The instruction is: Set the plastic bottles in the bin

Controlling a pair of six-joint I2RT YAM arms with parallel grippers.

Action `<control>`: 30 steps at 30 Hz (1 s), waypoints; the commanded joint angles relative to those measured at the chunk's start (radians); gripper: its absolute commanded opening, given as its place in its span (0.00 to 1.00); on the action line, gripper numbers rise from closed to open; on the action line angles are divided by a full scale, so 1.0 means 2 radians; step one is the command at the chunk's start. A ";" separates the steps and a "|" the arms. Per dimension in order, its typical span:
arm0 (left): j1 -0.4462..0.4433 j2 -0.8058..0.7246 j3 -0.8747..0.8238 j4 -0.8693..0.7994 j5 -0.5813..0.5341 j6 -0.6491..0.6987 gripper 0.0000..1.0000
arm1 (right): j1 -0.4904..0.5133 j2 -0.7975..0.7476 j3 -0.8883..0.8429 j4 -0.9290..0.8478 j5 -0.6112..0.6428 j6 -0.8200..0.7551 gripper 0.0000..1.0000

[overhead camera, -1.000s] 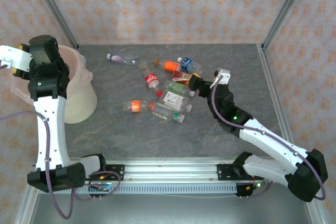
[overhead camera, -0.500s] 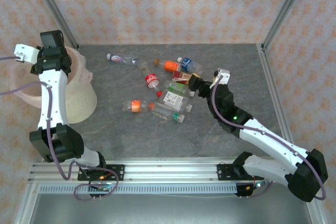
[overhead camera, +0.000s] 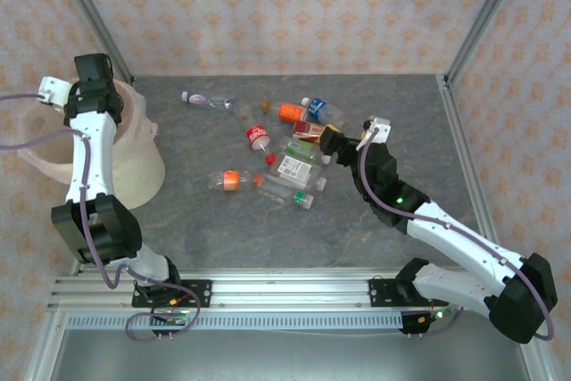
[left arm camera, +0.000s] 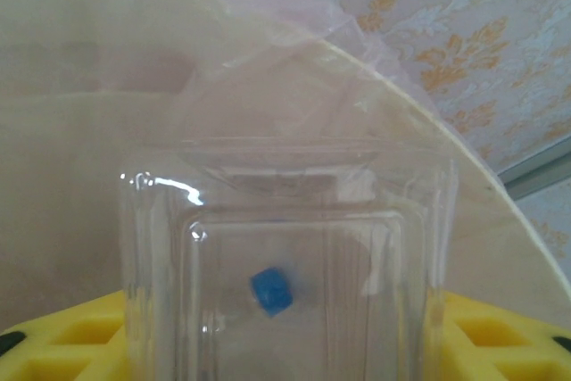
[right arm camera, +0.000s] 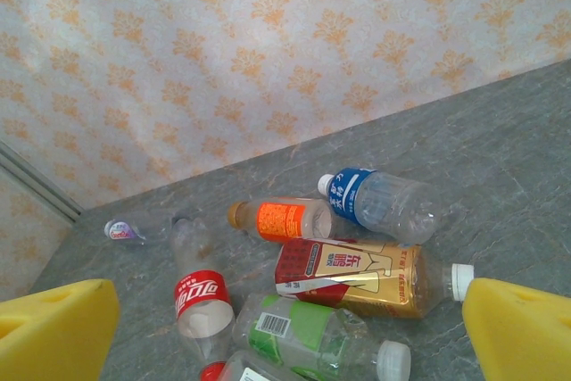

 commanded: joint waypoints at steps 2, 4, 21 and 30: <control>0.004 0.001 0.001 -0.020 0.020 0.006 0.78 | -0.002 -0.004 0.017 -0.009 -0.002 0.006 0.99; 0.004 0.000 0.006 -0.025 0.029 0.008 0.86 | -0.002 -0.005 0.017 -0.010 -0.002 0.005 0.99; -0.010 -0.069 0.032 -0.023 0.164 0.080 1.00 | -0.002 0.031 0.019 -0.069 0.012 0.053 0.99; -0.146 -0.142 -0.020 0.023 0.230 0.129 1.00 | -0.005 0.084 0.038 -0.116 -0.080 -0.009 0.99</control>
